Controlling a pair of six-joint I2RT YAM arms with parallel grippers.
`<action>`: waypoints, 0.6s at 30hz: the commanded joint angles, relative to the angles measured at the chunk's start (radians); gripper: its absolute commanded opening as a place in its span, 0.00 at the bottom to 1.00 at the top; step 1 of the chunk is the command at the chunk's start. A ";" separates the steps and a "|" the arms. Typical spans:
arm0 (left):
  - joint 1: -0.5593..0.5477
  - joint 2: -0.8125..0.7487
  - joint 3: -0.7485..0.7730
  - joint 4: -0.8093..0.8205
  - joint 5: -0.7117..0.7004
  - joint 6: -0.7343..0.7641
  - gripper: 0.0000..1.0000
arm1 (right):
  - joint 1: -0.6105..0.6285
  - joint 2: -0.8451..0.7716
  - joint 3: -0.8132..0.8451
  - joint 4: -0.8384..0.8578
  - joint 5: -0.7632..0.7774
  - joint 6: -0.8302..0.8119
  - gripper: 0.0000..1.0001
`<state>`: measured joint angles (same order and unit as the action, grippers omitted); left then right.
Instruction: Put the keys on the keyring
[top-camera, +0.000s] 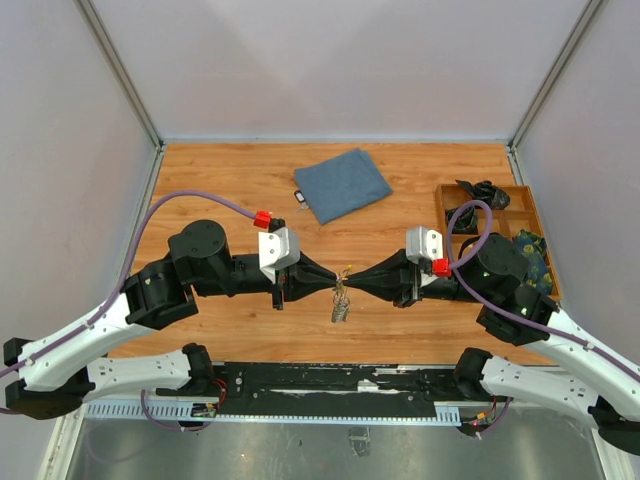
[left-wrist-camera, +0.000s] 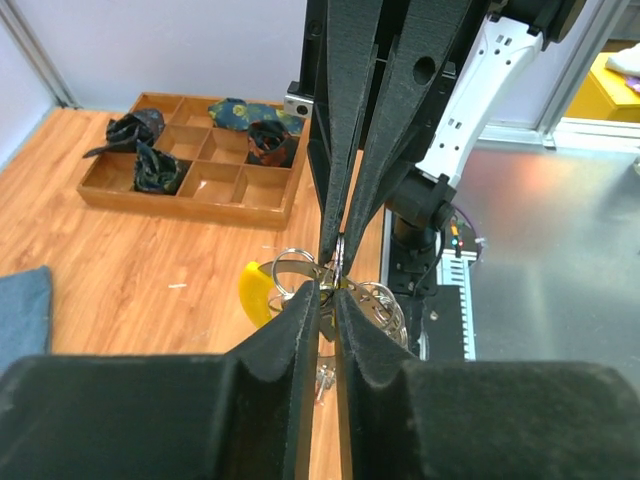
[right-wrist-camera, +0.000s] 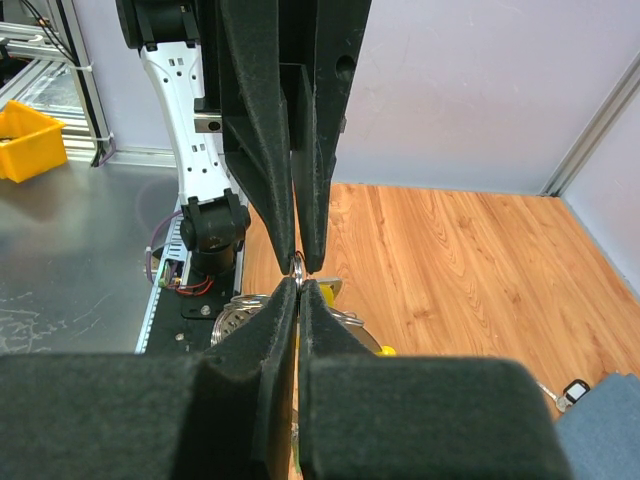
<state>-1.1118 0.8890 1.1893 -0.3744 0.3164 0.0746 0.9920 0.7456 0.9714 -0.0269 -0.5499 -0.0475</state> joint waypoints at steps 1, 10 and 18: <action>-0.011 0.003 0.004 0.030 0.016 0.010 0.12 | -0.001 -0.012 0.023 0.057 -0.011 0.014 0.00; -0.012 -0.004 0.005 0.025 0.005 0.008 0.00 | -0.001 -0.017 0.019 0.079 -0.009 0.028 0.00; -0.011 -0.008 0.003 0.026 -0.002 0.007 0.01 | -0.001 -0.028 0.002 0.135 0.005 0.059 0.00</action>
<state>-1.1118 0.8898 1.1893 -0.3660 0.3161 0.0792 0.9920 0.7429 0.9710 -0.0051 -0.5491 -0.0181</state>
